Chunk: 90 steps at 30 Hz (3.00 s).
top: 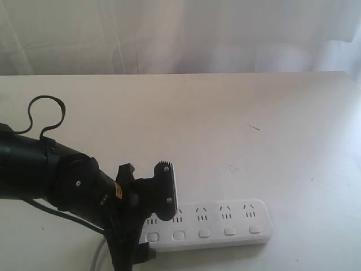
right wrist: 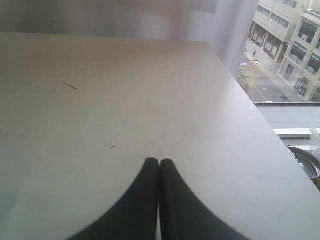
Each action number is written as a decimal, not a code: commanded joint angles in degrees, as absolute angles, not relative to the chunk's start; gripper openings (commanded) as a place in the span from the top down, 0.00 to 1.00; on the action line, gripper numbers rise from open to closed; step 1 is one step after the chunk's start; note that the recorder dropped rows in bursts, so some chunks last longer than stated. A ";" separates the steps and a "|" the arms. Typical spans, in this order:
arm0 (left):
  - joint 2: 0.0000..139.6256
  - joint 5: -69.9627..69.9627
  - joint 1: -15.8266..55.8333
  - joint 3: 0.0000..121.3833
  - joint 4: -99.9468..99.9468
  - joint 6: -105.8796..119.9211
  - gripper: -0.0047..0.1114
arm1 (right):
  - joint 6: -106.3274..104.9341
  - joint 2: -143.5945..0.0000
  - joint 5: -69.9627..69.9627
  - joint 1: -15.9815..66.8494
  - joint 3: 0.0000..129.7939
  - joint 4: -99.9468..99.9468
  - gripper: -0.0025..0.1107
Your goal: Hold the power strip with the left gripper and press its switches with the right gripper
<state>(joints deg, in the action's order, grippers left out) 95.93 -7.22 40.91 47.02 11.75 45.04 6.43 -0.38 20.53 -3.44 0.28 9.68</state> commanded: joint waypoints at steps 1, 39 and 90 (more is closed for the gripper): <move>95.37 -8.99 41.28 46.80 12.35 44.30 0.96 | 6.05 0.00 19.19 -3.32 0.00 11.67 0.98; 99.43 -8.74 41.38 46.80 7.67 42.07 0.96 | 60.35 0.00 -25.58 -3.32 0.00 14.39 0.98; 99.43 -11.23 41.38 46.80 7.67 44.89 0.96 | 94.69 -46.73 -38.84 11.18 34.57 99.95 0.98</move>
<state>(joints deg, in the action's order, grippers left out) 98.07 -9.24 41.11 47.90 8.77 43.83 98.57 -44.19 -45.04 6.21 33.70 100.44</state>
